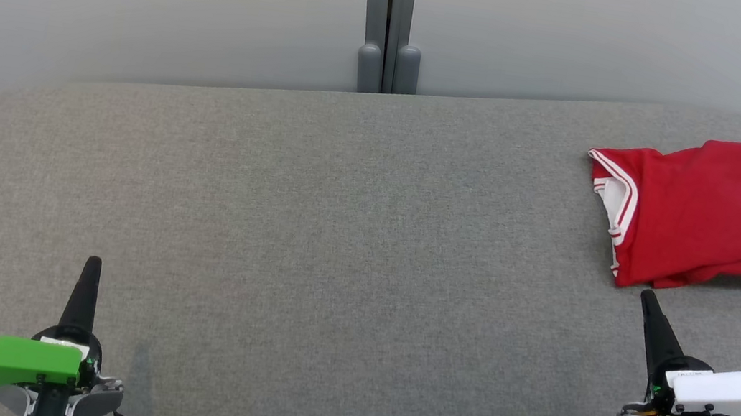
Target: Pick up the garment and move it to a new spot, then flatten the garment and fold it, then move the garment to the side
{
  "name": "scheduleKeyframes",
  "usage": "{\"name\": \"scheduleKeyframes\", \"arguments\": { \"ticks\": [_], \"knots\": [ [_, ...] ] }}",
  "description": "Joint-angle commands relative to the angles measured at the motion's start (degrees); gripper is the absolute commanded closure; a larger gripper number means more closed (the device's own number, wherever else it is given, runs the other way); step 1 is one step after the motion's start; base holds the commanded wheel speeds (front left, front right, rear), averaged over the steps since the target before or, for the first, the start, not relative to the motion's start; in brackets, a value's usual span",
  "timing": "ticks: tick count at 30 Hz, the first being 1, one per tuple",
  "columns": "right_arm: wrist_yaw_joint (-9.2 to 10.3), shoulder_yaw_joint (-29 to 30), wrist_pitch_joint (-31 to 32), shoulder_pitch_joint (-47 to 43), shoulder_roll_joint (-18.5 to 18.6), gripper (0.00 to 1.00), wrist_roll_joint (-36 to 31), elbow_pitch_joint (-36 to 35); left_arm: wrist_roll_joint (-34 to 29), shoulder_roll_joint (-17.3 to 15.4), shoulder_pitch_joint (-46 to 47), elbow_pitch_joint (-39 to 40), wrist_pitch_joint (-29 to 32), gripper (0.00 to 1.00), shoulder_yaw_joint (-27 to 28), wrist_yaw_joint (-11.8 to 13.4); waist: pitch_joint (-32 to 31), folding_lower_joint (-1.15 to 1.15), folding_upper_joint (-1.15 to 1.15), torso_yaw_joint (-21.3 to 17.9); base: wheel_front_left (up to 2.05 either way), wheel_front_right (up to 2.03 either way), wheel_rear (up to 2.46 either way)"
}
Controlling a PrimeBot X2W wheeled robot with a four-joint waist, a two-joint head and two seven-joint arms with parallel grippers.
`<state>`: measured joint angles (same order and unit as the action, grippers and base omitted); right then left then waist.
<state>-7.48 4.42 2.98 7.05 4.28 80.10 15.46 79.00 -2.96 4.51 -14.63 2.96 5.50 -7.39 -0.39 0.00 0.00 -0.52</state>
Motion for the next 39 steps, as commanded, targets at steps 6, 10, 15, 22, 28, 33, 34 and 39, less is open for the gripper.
{"name": "scheduleKeyframes", "arguments": {
  "ticks": [6,10,15,22,28,33,34,39],
  "knots": [
    [-0.03,0.7,1.0,-0.6,-0.3,1.00,3.2,-0.8,3.5,0.0,1.5,0.6,1.0,1.00,0.5,-0.1,0.1,0.00,0.00,0.1,0.00,0.00,0.00],
    [-0.03,1.0,1.5,-0.7,-0.5,1.00,4.7,-0.9,5.2,0.0,1.7,0.6,1.5,1.00,0.6,-0.1,0.2,0.00,0.00,0.2,0.00,0.00,0.00],
    [-0.03,1.3,2.0,-0.7,-0.7,1.00,6.6,-1.1,7.2,0.0,1.7,0.6,2.0,1.00,0.8,-0.2,0.3,0.00,0.00,0.2,0.00,0.00,0.00],
    [-0.02,1.7,2.7,-0.9,-1.0,1.00,9.0,-1.3,9.9,0.0,1.9,0.6,2.7,1.00,1.0,-0.2,0.4,0.00,0.00,0.3,0.00,0.00,0.00],
    [-0.02,2.0,3.4,-1.0,-1.2,1.00,11.0,-1.5,12.0,0.1,2.1,0.6,3.4,1.00,1.1,-0.2,0.5,0.00,0.00,0.4,0.00,0.00,0.00],
    [-0.02,2.3,3.8,-1.1,-1.5,1.00,12.6,-1.7,13.7,0.1,2.2,0.7,3.8,1.00,1.2,-0.2,0.6,0.00,0.00,0.5,0.00,0.00,0.00],
    [-0.02,2.3,3.8,-1.1,-1.5,1.00,12.5,-1.6,13.5,0.1,2.1,0.7,3.8,1.00,1.2,-0.2,0.6,0.00,0.00,0.5,0.00,0.00,0.00],
    [-0.02,2.3,3.8,-1.1,-1.4,1.00,12.5,-1.6,13.5,0.1,2.0,0.6,3.8,1.00,1.2,-0.2,0.6,0.00,0.00,0.5,0.00,0.00,0.00]
  ]
}}
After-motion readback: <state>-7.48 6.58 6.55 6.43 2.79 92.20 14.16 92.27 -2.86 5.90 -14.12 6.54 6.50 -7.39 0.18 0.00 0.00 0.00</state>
